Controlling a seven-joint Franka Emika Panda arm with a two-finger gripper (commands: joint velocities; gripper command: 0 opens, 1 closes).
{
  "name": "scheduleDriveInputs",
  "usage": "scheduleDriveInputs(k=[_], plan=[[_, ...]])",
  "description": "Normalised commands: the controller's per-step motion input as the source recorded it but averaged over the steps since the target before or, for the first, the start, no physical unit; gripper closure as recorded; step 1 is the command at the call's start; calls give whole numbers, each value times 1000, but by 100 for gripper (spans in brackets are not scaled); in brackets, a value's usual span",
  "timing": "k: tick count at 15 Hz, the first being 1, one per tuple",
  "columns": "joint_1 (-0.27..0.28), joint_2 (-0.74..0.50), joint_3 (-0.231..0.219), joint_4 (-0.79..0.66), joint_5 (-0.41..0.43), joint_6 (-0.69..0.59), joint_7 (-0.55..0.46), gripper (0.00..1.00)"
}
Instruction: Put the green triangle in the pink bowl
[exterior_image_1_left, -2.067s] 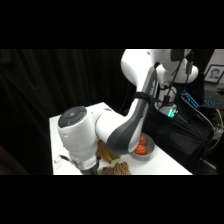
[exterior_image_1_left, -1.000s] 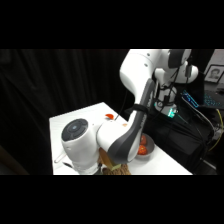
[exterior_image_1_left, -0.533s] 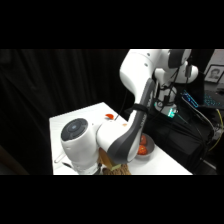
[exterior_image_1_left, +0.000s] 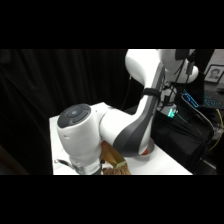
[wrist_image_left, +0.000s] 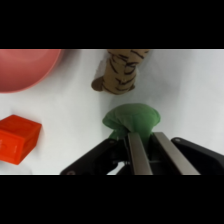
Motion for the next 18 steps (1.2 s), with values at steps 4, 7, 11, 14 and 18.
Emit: scheduleDriveInputs(k=[4,7,11,14,18], plan=[[30,-579,-20,-524,-68,-119,52,96],[-27,-638,2,-629,-78,-69,19,96],[-103,-659,9,-684,-75,12,-19,96],[-189,-564,0,-624,-36,85,-91,96],[-219,-449,-20,-551,12,147,-156,96]])
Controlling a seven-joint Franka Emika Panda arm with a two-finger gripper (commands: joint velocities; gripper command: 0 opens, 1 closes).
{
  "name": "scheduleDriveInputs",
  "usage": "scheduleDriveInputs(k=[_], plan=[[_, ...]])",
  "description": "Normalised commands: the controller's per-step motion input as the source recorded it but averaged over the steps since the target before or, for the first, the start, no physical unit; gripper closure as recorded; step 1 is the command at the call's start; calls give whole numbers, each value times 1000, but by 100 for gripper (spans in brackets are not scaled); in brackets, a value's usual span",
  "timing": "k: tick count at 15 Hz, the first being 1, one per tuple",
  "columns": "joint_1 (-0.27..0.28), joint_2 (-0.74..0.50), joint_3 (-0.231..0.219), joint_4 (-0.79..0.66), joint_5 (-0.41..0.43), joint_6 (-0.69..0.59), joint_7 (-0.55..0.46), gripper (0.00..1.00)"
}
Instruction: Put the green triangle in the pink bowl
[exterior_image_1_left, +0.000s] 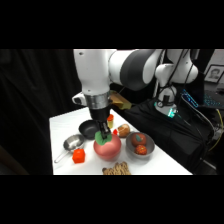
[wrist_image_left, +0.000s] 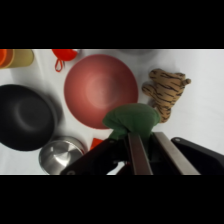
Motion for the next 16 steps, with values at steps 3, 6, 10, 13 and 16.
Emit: scheduleDriveInputs(k=[3,6,10,13,16], plan=[[-184,-311,-14,-435,63,186,-184,96],[-97,-203,17,-328,76,228,-164,96],[-72,-70,31,-188,132,307,-182,96],[-82,8,55,-128,214,306,-220,96],[-67,58,75,-79,193,300,-214,96]])
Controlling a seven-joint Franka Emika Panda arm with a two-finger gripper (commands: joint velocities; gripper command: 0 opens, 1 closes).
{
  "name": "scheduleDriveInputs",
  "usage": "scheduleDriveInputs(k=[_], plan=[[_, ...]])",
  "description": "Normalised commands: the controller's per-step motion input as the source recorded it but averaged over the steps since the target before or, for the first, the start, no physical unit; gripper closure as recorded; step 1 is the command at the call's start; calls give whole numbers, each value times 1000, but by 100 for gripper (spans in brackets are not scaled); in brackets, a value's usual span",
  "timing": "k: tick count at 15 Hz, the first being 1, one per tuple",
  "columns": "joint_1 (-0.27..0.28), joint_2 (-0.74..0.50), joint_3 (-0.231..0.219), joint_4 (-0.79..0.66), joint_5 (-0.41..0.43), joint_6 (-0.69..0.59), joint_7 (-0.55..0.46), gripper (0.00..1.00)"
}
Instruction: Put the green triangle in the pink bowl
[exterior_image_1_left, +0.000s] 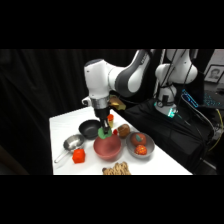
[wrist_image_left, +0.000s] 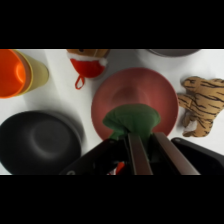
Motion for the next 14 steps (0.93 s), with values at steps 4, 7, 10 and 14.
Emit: scheduleDriveInputs(k=[4,7,10,14], plan=[[-51,132,68,3,126,265,-179,96],[-37,151,53,80,88,186,-144,95],[-34,91,45,90,81,113,-132,52],[-34,54,44,102,79,47,-132,20]])
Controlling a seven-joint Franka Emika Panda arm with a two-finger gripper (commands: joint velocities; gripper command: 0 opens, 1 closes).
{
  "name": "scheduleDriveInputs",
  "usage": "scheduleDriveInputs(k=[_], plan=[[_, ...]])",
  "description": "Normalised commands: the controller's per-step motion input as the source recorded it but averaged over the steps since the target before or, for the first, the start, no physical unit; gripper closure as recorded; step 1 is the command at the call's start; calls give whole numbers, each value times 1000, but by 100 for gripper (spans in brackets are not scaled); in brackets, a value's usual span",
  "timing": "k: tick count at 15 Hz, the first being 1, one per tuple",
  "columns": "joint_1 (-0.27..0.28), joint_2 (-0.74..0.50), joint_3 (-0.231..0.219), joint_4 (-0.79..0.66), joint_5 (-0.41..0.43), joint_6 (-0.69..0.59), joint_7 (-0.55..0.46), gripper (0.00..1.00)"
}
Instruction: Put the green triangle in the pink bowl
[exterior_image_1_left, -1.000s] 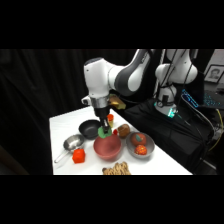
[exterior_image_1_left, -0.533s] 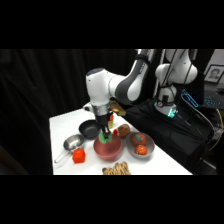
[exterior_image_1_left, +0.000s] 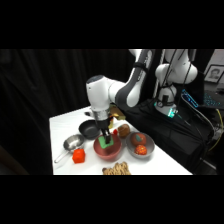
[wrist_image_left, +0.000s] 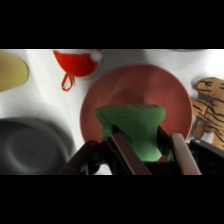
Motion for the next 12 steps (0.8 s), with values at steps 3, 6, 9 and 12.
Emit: scheduleDriveInputs(k=[3,6,9,12], plan=[[-38,24,42,108,81,-26,-130,0],[-34,-71,41,69,80,-97,-119,0],[-18,-266,30,-30,50,-185,-103,0],[10,-391,-7,-64,-26,-325,-45,0]])
